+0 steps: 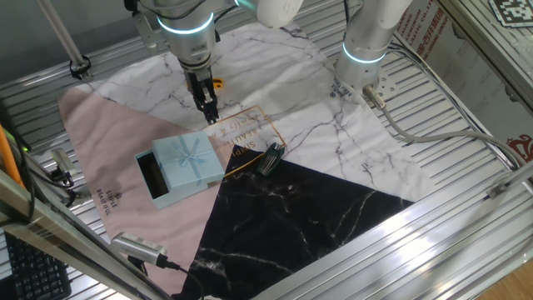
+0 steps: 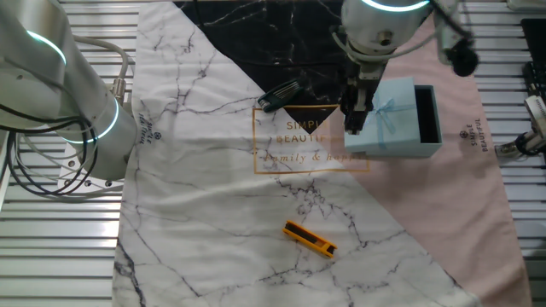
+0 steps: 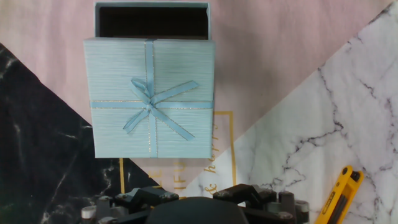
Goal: Slide the outer casing onto the gift box
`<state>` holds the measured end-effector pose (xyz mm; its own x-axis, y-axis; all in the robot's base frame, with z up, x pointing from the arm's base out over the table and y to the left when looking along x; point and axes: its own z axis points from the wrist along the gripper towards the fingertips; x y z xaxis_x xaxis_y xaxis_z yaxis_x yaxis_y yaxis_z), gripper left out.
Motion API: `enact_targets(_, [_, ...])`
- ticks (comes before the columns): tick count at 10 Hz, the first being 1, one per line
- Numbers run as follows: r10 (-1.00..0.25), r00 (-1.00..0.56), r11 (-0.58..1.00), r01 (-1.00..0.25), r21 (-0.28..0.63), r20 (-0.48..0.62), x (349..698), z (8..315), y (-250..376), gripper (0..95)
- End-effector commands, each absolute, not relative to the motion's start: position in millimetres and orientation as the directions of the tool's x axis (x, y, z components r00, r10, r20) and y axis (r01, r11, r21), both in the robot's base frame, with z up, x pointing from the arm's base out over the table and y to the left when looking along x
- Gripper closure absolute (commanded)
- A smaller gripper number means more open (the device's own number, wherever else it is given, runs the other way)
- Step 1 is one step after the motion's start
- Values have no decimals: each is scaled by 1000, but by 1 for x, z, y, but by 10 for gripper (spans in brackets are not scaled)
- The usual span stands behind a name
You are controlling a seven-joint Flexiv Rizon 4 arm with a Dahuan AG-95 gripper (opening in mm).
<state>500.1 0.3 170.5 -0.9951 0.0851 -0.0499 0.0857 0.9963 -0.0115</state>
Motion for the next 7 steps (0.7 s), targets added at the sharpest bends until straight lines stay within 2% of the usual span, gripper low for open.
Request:
enact_targets(1, [210,-970,977,214,-17,-125,500,171,0,950])
enact_targets(7, [203,-971,978,207,-16,-124,500,171,0,950])
